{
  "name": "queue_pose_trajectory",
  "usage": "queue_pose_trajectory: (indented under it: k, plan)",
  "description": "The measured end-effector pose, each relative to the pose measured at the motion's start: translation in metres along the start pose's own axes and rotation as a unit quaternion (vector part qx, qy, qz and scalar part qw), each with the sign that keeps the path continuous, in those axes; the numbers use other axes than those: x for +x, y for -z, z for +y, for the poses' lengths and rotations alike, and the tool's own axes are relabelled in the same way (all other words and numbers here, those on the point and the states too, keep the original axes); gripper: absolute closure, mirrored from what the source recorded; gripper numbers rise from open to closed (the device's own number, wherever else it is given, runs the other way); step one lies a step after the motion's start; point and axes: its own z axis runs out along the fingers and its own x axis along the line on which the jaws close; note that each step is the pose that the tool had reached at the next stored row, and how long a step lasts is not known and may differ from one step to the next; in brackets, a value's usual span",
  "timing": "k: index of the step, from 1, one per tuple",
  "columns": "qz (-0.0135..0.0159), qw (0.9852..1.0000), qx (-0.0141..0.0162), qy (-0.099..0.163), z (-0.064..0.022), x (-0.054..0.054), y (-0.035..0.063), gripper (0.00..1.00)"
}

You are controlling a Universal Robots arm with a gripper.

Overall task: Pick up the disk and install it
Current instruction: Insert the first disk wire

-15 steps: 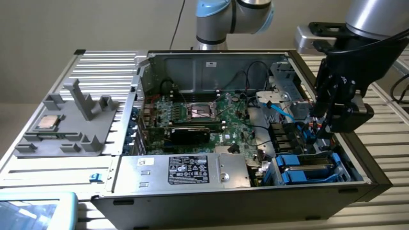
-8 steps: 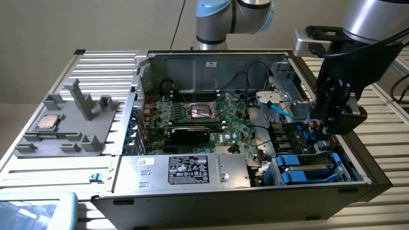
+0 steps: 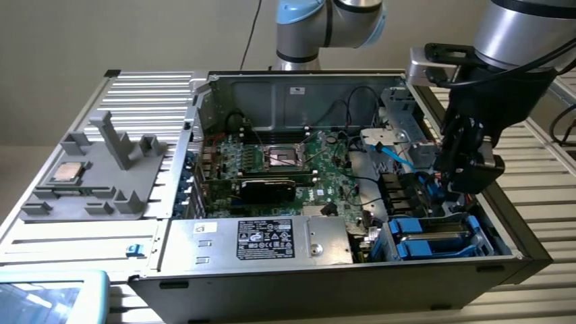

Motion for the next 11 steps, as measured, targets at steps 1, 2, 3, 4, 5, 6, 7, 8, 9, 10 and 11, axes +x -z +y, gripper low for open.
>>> queue_pose_trajectory:
  k: [1, 2, 3, 4, 5, 6, 7, 8, 9, 10, 11]
  plan:
    - [0.0, 1.0, -0.0001, -0.001, 0.0013, 0.0004, -0.0001, 0.42]
    - [0.0, 1.0, -0.0001, -0.001, 0.0014, 0.0005, -0.0001, 0.42]
    - [0.0, 1.0, -0.0001, -0.001, 0.0014, 0.0005, -0.0001, 0.42]
    - [0.0001, 1.0, -0.0001, -0.001, 0.0014, 0.0005, -0.0001, 0.42]
    - [0.0, 1.0, -0.0002, -0.003, 0.0014, 0.0005, -0.0001, 0.42]
    - [0.0001, 1.0, -0.0004, -0.008, 0.0015, 0.0005, -0.0001, 0.42]
    - [0.0004, 0.9999, -0.0006, -0.014, 0.0015, 0.0006, -0.0001, 0.42]
    - [0.0007, 0.9998, -0.0007, -0.02, 0.0016, 0.0006, -0.0001, 0.42]
    - [0.0009, 0.9997, -0.0009, -0.025, 0.0016, 0.0006, -0.0001, 0.42]
    - [0.0012, 0.9995, -0.0011, -0.03, 0.0017, 0.0006, -0.0001, 0.42]
    - [0.0015, 0.9994, -0.0013, -0.036, 0.0018, 0.0006, -0.0001, 0.42]
